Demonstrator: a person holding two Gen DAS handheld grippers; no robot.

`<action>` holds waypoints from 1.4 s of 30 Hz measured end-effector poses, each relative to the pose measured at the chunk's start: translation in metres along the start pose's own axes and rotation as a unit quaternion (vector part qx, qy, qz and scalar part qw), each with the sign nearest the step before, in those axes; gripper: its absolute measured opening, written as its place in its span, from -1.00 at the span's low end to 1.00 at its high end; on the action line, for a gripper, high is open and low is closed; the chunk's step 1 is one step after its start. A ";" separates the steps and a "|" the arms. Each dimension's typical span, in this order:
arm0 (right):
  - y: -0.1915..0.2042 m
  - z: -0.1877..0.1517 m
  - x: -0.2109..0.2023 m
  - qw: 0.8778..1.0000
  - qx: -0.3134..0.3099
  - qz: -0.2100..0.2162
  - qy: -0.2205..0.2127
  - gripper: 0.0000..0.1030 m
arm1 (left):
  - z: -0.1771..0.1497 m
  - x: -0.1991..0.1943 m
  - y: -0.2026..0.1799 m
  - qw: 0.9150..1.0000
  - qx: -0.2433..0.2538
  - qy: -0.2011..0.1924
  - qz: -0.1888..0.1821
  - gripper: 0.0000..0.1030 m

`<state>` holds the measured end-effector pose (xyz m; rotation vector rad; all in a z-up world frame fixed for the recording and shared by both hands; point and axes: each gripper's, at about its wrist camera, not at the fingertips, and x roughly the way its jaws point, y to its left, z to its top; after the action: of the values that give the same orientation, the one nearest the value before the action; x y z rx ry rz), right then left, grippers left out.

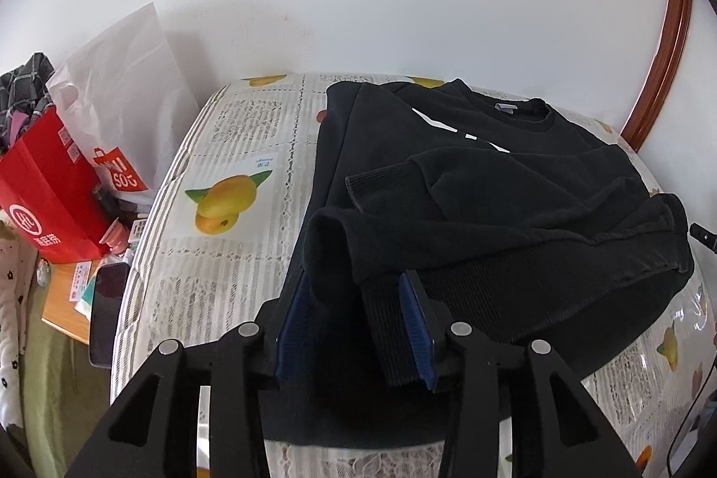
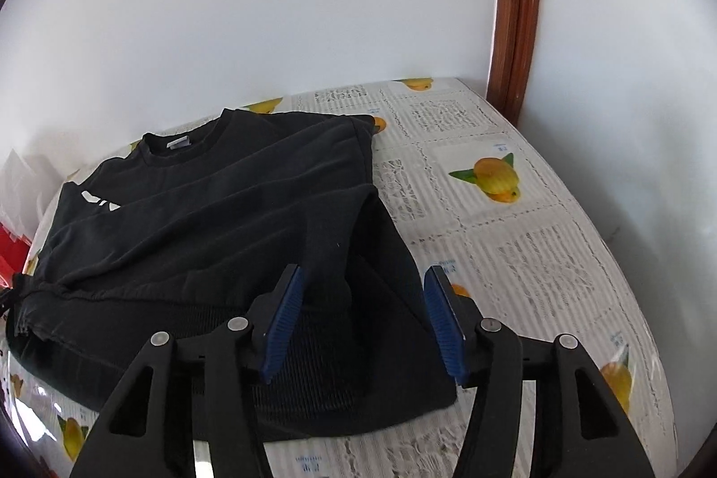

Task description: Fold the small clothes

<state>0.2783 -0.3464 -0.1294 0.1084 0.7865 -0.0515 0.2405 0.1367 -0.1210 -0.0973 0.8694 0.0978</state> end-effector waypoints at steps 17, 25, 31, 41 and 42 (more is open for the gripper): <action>-0.013 -0.064 -0.001 0.995 0.062 0.049 0.058 0.10 | -0.084 -0.009 0.033 0.993 -0.084 0.046 -0.062 0.27; -0.024 -0.056 0.009 0.988 0.125 0.072 0.056 0.14 | -0.074 0.006 0.043 0.978 -0.155 0.042 -0.135 0.28; -0.016 -0.055 0.025 0.987 0.131 0.068 0.056 0.14 | -0.064 0.015 0.038 0.978 -0.159 0.041 -0.130 0.25; -0.013 -0.061 0.019 0.992 0.100 0.062 0.037 -0.89 | -0.069 0.007 0.024 0.987 -0.121 0.048 -0.095 -0.79; -0.013 -0.062 0.016 0.992 0.099 0.064 0.036 -0.89 | -0.070 0.003 0.023 0.988 -0.116 0.046 -0.090 -0.79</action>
<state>0.2446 -0.3521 -0.1853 0.3497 0.8438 -0.0043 0.1868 0.1511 -0.1693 -0.3995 0.9359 0.0250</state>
